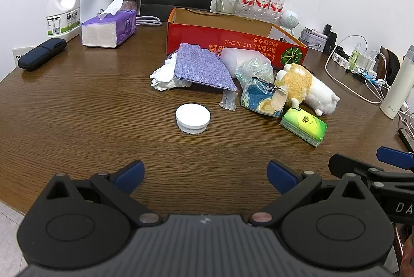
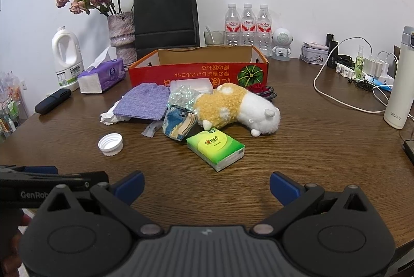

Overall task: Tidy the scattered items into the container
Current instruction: 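Grasp the white round lid with the left gripper while the right grasps the green tissue pack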

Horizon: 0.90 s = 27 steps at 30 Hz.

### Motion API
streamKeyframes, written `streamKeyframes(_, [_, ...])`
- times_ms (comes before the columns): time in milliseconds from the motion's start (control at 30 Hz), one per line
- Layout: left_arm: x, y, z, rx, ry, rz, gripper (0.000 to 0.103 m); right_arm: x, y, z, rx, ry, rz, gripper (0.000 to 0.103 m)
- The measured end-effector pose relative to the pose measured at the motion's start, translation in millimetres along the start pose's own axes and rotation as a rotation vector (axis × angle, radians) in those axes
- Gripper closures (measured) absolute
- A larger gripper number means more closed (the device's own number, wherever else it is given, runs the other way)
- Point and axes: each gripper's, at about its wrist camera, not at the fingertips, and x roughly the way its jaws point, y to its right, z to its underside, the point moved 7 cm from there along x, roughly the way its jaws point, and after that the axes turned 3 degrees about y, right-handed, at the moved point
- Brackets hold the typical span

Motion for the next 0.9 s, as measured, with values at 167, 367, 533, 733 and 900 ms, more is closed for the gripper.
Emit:
streamKeyframes(167, [2, -1, 0, -0.004, -0.003, 0.001, 0.0, 1, 0, 1, 0.002, -0.006, -0.003, 0.0])
streamKeyframes(367, [4, 0, 2, -0.005, -0.011, 0.007, 0.0, 3, 1, 2, 0.005, -0.012, -0.005, 0.0])
streamKeyframes(533, [8, -2, -9, 0.007, 0.024, 0.027, 0.0, 11, 4, -3, -0.034, 0.004, 0.019, 0.0])
streamKeyframes(733, [30, -6, -29, 0.05, 0.036, 0.011, 0.0, 39, 16, -10, -0.074, -0.015, 0.038, 0.001])
streamKeyframes(900, [59, -16, -33, 0.045, -0.049, 0.002, 0.007, 69, 22, -8, -0.074, -0.077, 0.007, 0.008])
